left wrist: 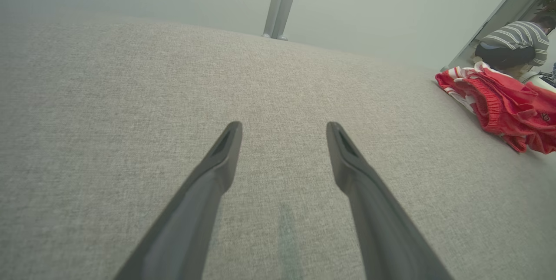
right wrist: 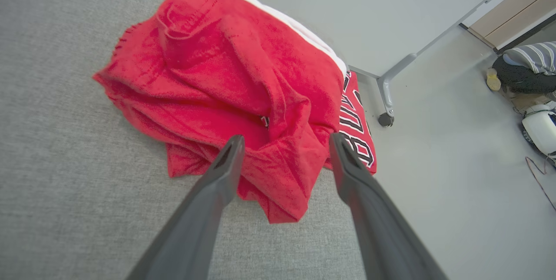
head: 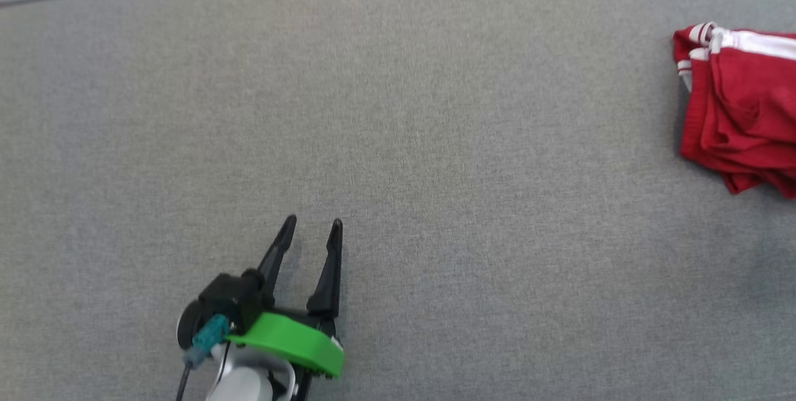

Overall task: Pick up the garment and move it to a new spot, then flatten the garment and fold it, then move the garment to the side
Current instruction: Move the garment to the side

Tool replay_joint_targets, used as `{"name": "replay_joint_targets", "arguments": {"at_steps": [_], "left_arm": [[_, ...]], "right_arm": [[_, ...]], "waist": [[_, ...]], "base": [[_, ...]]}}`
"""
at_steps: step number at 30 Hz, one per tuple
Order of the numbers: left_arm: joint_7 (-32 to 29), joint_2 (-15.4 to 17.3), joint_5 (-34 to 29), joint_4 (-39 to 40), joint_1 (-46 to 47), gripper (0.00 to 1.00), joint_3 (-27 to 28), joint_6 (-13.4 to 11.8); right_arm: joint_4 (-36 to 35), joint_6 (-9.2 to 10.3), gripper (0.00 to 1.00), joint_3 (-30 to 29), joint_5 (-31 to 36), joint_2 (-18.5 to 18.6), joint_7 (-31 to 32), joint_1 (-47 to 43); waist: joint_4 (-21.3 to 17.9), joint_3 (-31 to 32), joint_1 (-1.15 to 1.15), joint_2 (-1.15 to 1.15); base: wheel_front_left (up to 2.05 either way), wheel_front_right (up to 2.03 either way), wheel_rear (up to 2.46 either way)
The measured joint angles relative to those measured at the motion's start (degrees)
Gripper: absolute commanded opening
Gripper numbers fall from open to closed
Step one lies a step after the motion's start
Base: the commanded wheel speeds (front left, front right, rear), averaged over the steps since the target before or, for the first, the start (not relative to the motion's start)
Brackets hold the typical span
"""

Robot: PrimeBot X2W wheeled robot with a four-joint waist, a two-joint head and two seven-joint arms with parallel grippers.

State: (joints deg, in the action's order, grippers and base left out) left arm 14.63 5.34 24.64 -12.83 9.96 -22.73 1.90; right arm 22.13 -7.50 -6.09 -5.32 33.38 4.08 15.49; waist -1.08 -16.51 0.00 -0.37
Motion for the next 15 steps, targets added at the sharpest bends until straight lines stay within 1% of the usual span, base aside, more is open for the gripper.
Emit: {"name": "replay_joint_targets", "arguments": {"at_steps": [4, 7, 12, 15], "left_arm": [[0.10, -0.16, 0.30, -0.25, -3.95, 1.00, 0.36, -1.20], [0.14, 0.66, 0.29, 0.22, -6.57, 1.00, 0.85, -1.96], [0.12, 2.65, 0.27, 1.30, -8.73, 1.00, 1.66, -2.53], [-0.07, 3.57, 0.52, 1.41, -9.53, 1.00, 2.38, -2.92]], "right_arm": [[-6.20, 0.00, 1.00, -0.94, -0.74, -3.19, -3.01, -5.42], [-12.00, 0.00, 1.00, -1.12, -1.07, -5.79, -5.23, -8.99], [-20.82, 0.00, 1.00, -2.47, -0.90, -12.29, -9.36, -14.36], [-24.10, 0.00, 1.00, -2.41, -0.53, -16.05, -12.16, -17.94]], "waist": [[0.12, 3.78, 0.00, 0.00], [0.13, 6.67, 0.00, 0.00], [0.41, 10.82, 0.00, 0.00], [1.03, 12.71, 0.00, 0.00]], "base": [[0.00, 0.00, 0.00], [0.00, 0.00, 0.00], [0.00, 0.00, 0.00], [0.00, 0.00, 0.00]]}}
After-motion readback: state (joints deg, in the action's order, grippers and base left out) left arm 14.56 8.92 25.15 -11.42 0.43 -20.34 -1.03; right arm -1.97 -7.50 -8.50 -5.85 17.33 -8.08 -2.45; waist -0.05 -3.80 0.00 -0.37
